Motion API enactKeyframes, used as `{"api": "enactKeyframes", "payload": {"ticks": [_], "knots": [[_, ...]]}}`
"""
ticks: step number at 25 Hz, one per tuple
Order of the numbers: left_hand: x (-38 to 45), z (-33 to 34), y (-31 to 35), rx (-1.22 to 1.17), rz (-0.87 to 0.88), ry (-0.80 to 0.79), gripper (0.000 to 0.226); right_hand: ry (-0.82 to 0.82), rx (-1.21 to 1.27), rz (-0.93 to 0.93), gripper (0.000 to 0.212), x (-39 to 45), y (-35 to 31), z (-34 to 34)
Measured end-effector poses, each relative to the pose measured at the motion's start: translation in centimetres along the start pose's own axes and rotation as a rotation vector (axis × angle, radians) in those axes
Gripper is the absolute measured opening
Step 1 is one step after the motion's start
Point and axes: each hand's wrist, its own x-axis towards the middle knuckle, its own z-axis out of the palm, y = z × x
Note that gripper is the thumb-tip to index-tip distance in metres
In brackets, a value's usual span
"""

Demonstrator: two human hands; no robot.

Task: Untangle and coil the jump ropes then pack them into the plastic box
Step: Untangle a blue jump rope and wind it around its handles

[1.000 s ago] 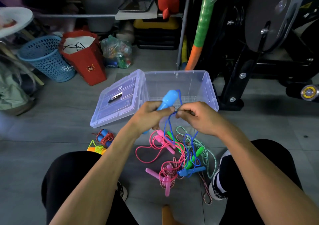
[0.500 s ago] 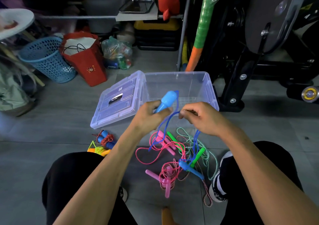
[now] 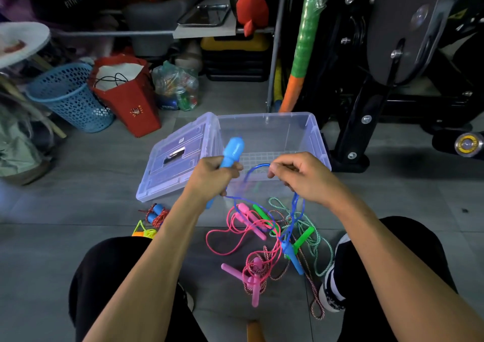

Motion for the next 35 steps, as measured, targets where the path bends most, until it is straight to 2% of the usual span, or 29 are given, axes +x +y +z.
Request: {"api": "enactKeyframes", "payload": {"ticks": [4, 6, 7, 10, 11, 12, 13, 15, 16, 17, 19, 23, 25, 27, 28, 29, 31, 33, 35], "knots": [[-1.0, 0.7, 0.5, 0.004, 0.094, -0.246, 0.01, -0.074, 0.004, -0.062, 0.026, 0.3, 0.0, 1.2], [-1.2, 0.7, 0.9, 0.011, 0.139, -0.19, 0.011, -0.065, 0.099, -0.033, 0.026, 0.3, -0.3, 1.8], [-1.3, 0.5, 1.1, -0.057, 0.157, -0.126, 0.011, -0.055, 0.147, -0.015, 0.026, 0.4, -0.3, 1.9], [-0.6, -1.2, 1.7, -0.516, 0.162, 0.063, 0.019, -0.035, 0.142, 0.047, 0.028, 0.7, 0.2, 1.7], [-0.2, -2.0, 1.6, -0.598, 0.142, 0.096, 0.019, -0.035, 0.112, 0.053, 0.028, 0.8, 0.4, 1.8], [0.1, -2.7, 1.4, -0.575, 0.109, 0.121, 0.017, -0.035, 0.071, 0.045, 0.029, 0.9, 0.6, 1.9], [0.5, -3.1, 0.9, -0.424, 0.068, 0.142, 0.013, -0.031, 0.024, 0.021, 0.03, 0.9, 0.5, 2.0], [0.7, -2.9, -0.1, 0.011, 0.012, 0.139, 0.007, -0.005, -0.056, -0.057, 0.028, 0.9, 0.1, 2.0], [0.7, -2.4, -0.5, 0.135, 0.017, 0.128, 0.009, 0.006, -0.075, -0.088, 0.027, 0.9, -0.1, 1.9], [0.6, -1.7, -0.5, 0.161, 0.046, 0.126, 0.016, 0.006, -0.09, -0.106, 0.026, 1.0, -0.1, 1.7], [0.0, -0.6, -0.2, 0.118, 0.134, 0.097, 0.027, -0.035, -0.119, -0.116, 0.024, 1.0, -0.3, 1.5], [-0.7, 0.7, 0.0, 0.246, 0.154, -0.156, 0.034, -0.087, -0.121, -0.101, 0.023, 0.8, -0.5, 2.1], [-0.7, 0.7, 0.5, 0.094, 0.162, -0.098, 0.031, -0.069, -0.057, -0.064, 0.023, 0.8, -0.3, 1.9], [-0.2, -0.3, 1.2, -0.24, 0.135, 0.058, 0.028, -0.06, 0.042, 0.01, 0.021, 0.8, 0.1, 1.5], [0.2, -0.8, 1.3, -0.334, 0.12, 0.109, 0.029, -0.051, 0.06, 0.033, 0.021, 0.7, 0.2, 1.3], [0.5, -1.2, 1.1, -0.312, 0.104, 0.139, 0.031, -0.032, 0.043, 0.029, 0.022, 0.7, 0.3, 1.1], [0.7, -1.1, 0.6, -0.067, 0.057, 0.128, 0.027, 0.014, -0.041, -0.036, 0.022, 0.5, 0.1, 0.8], [0.4, -0.4, 0.5, 0.052, 0.034, 0.042, 0.026, 0.027, -0.096, -0.098, 0.021, 0.3, -0.2, 0.6], [-0.1, 0.4, 0.9, 0.038, 0.071, -0.102, 0.032, 0.017, -0.112, -0.138, 0.021, 0.1, -0.5, 0.6]]}}
